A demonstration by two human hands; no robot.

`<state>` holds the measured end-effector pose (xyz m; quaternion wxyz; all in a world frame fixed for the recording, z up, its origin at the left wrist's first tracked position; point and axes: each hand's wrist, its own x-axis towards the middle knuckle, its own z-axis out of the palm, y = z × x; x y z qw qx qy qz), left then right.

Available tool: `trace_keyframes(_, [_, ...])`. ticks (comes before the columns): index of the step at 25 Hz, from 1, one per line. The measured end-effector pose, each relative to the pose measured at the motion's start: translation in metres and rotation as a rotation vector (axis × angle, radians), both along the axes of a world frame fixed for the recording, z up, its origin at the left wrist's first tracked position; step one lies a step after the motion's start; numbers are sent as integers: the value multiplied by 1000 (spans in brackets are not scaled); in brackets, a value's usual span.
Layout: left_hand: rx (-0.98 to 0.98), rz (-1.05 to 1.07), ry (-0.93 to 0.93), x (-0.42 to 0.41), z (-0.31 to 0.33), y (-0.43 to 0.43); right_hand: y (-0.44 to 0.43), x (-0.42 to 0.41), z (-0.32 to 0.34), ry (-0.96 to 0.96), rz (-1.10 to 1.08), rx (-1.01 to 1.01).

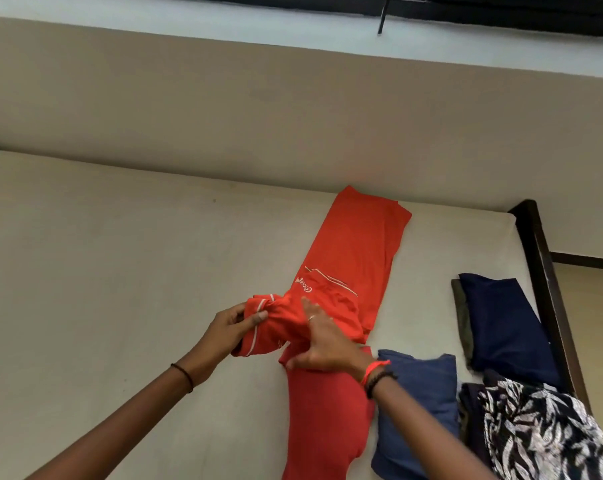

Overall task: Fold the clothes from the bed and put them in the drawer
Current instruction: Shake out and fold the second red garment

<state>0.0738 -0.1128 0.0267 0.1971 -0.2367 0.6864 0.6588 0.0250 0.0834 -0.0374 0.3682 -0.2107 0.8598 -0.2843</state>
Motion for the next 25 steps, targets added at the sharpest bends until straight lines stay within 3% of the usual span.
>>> trace_keyframes(2, [4,-63,-20,-16,3,2,-16,24,-12,82,-7,2])
trace_keyframes(6, [-4,-151,-54,-36,5,7,-25,27,-25,251,-385,-183])
trace_keyframes(10, [91,-285,-128,-55,11,4,-10,20,-25,257,-450,-194])
trace_keyframes(12, [105,-261,-71,-68,0,-4,1,20,-26,266,-501,-282])
trace_keyframes(14, [-190,-305,99,-80,-31,-19,11,22,-29,286,-505,-332])
trace_keyframes(16, [-676,-619,219,-88,-64,-31,19,25,-27,331,-493,-379])
trace_keyframes(18, [-953,-1006,316,-92,-90,-26,27,26,-24,417,-457,-411])
trace_keyframes(21, [-1069,-1284,541,-100,-115,6,42,30,-23,516,-397,-374])
trace_keyframes(25, [-964,-1223,737,-107,-132,42,60,43,-11,490,-374,-377])
